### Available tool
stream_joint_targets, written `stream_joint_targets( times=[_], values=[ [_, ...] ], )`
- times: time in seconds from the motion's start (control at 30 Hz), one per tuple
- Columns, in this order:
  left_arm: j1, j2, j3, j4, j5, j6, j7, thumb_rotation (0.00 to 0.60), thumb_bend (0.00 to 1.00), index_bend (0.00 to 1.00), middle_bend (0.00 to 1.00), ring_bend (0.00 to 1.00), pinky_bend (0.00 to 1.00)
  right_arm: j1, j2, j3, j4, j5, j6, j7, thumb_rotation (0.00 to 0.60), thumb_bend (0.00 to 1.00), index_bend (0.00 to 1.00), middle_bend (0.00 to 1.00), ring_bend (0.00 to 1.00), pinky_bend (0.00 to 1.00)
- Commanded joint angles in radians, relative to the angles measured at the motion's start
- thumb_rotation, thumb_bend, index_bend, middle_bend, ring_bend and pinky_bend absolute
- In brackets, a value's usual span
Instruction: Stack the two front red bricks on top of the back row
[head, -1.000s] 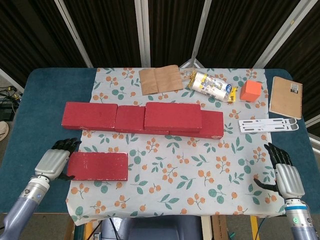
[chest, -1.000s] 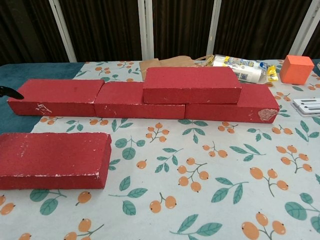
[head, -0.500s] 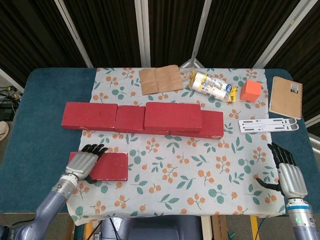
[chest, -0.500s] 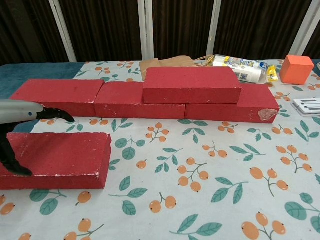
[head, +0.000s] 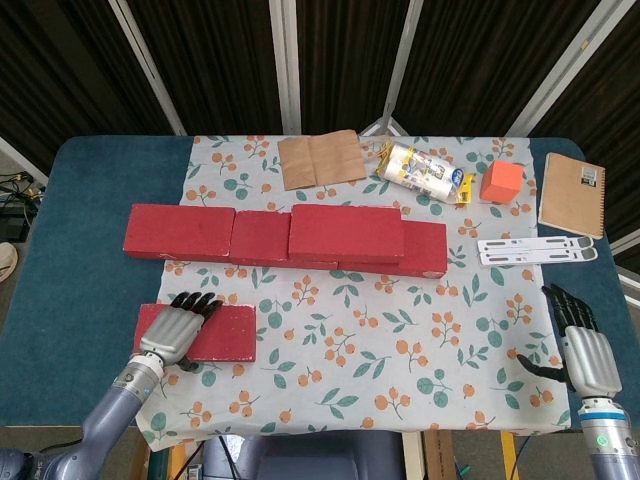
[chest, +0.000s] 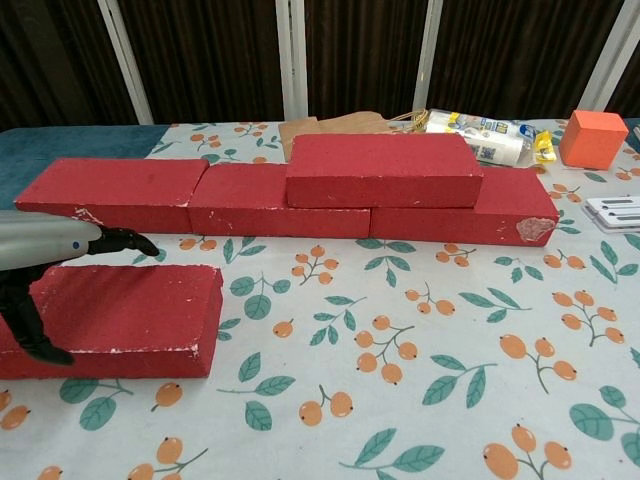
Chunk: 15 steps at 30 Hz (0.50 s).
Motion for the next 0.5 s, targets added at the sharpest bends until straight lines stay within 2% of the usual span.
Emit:
stream_joint_targets(
  times=[0.03,0.5],
  values=[
    [0.015,-0.026,0.015,0.035,0.037,0.021,-0.028,0.6,0.0,0.0,0.0,0.0,0.0,-0.003,0.001,0.004,0.0,0.0,-0.004,-0.001,0.6,0.2,0.0,0.03,0.0,0.0],
    [0.034,-0.048,0.031,0.071,0.077,0.072,-0.061,0.6,0.0,0.0,0.0,0.0,0.0,-0.017,0.002,0.029,-0.011,0.011,-0.026,-0.014,0.6,0.2,0.0,0.03,0.0,0.0]
  ],
)
